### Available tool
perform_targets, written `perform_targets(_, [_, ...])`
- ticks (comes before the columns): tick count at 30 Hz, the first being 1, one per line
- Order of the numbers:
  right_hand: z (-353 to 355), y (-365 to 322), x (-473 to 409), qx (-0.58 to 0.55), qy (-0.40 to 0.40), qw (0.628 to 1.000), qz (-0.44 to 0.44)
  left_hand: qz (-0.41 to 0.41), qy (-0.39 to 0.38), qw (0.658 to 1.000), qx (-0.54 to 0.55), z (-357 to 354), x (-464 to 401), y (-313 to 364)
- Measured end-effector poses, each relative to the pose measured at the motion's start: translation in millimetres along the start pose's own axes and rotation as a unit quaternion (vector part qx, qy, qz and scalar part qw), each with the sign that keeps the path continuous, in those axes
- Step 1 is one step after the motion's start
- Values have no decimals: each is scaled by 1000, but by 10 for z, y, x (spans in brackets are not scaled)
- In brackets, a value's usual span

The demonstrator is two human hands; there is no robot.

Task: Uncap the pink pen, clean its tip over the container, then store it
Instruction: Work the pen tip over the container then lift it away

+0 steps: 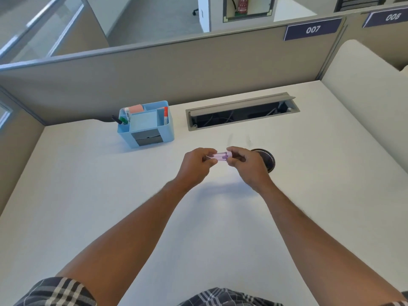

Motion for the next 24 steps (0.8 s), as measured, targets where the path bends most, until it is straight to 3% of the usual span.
perform_targets(6, [-605,-268,-103,74,-19,997,29,-20,13,995,-99,437,150,-334])
perform_targets(11, [-1173,-532,-233,116,-20,992,50,16,55,990,-127,947,170,-714])
perform_targets(19, [-1960,-1065,-583,161,-4,981,106,-9,90,975,-203,1667,-207,-1140])
perform_targets(24, [-2313,-1285,-949,160,15,984,79,10,135,976,-172,1963,-540,-1388])
Point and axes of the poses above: each hand's wrist, its own x-axis away from the middle knuckle, its own z-axis out of the back of the hand, y = z × x, the point moved 9 cm from there along -x, towards the middle knuckle, and after that the axes turned 13 degrees about -z, right-handed, at the moved point
